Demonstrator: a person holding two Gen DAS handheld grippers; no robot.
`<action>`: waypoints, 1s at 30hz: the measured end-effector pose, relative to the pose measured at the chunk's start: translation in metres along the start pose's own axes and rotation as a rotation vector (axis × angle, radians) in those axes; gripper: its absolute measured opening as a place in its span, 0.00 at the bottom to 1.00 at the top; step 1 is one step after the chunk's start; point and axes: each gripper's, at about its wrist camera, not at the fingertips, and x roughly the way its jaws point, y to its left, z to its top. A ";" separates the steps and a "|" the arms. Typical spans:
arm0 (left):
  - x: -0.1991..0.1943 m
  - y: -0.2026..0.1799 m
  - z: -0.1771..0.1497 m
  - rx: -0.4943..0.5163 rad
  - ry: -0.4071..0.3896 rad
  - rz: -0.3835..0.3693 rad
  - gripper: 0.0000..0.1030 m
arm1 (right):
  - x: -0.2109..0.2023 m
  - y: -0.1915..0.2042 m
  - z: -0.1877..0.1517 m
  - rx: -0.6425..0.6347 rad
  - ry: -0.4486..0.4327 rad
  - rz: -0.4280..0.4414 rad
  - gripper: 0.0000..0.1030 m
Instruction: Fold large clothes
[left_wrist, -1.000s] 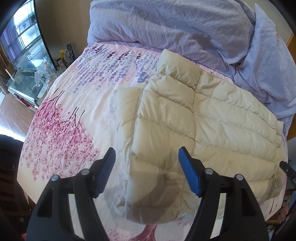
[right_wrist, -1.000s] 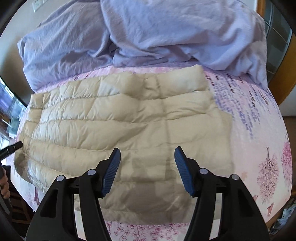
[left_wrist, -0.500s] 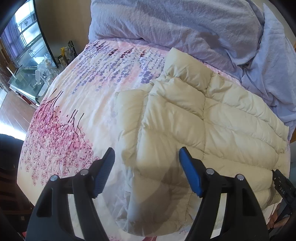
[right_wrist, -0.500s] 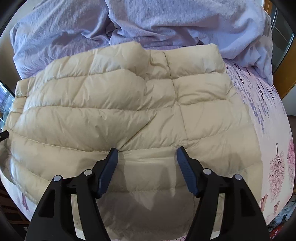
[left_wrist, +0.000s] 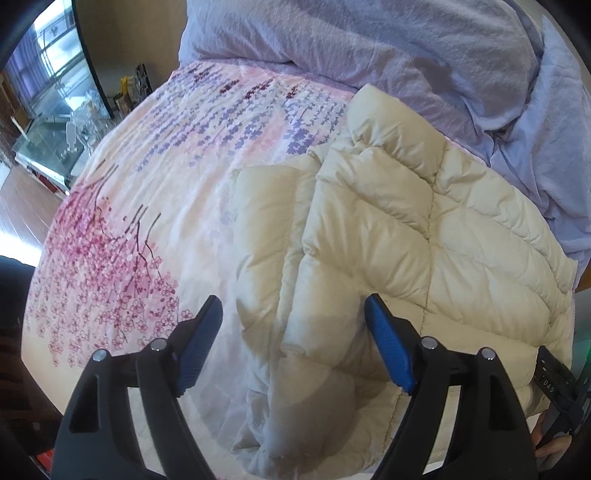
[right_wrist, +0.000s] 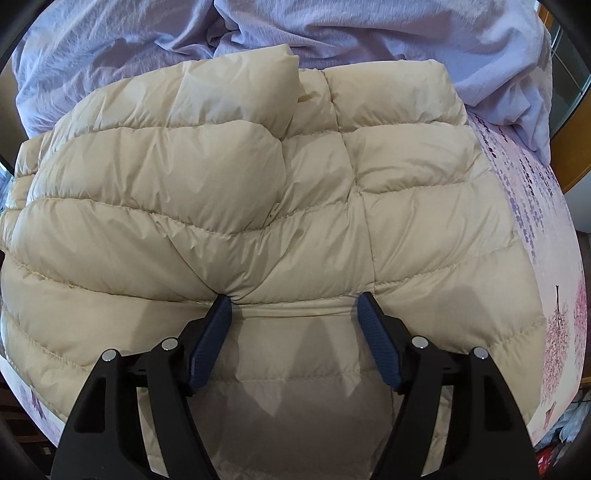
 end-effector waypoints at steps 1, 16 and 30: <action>0.002 0.001 0.000 -0.006 0.005 -0.003 0.78 | 0.000 0.000 0.000 0.000 0.000 0.001 0.70; 0.021 0.002 -0.006 -0.027 0.037 -0.016 0.79 | 0.000 -0.001 0.003 -0.004 0.010 0.007 0.70; 0.024 -0.006 -0.014 -0.079 0.027 -0.133 0.29 | 0.000 -0.004 0.005 -0.011 0.013 0.008 0.71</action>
